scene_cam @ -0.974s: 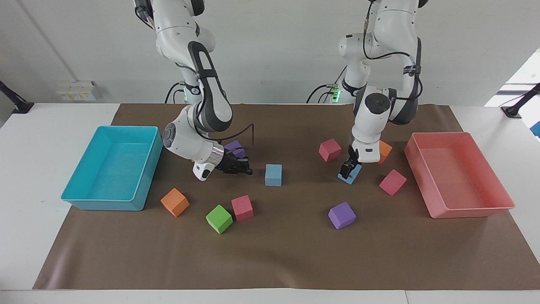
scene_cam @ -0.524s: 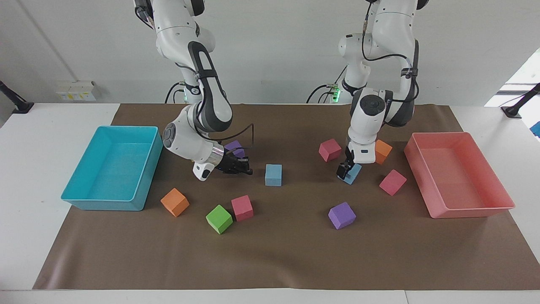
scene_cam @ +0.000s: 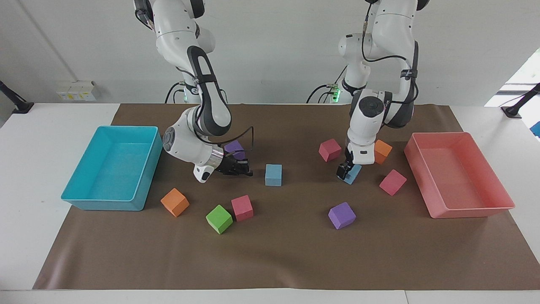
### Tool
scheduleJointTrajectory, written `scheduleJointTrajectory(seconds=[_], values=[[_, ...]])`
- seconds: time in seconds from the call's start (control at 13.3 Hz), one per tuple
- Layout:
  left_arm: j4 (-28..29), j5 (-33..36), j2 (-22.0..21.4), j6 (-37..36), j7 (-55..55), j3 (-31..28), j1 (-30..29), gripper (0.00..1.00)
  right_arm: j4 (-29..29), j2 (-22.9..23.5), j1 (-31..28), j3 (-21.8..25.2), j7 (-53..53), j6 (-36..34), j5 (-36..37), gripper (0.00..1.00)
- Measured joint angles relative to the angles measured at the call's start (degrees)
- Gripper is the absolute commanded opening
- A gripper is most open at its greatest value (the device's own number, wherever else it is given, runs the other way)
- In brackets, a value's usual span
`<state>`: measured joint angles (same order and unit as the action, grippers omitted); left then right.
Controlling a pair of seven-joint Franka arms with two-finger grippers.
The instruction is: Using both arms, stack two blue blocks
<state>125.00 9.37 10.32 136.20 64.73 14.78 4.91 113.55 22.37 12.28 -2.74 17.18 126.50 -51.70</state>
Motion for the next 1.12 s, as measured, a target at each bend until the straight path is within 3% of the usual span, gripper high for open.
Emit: scheduleJointTrajectory(seconds=[0.82,1.12], values=[[-0.4,0.4,0.0,0.0,0.0,0.0,0.0,0.53,-0.1,0.0,0.1,-0.2,0.0,0.0,0.0,0.0],[-3.9,0.6,0.0,-2.8,-0.8,0.0,0.0,0.48,-0.1,0.0,0.1,-0.2,0.0,0.1,0.0,0.0]])
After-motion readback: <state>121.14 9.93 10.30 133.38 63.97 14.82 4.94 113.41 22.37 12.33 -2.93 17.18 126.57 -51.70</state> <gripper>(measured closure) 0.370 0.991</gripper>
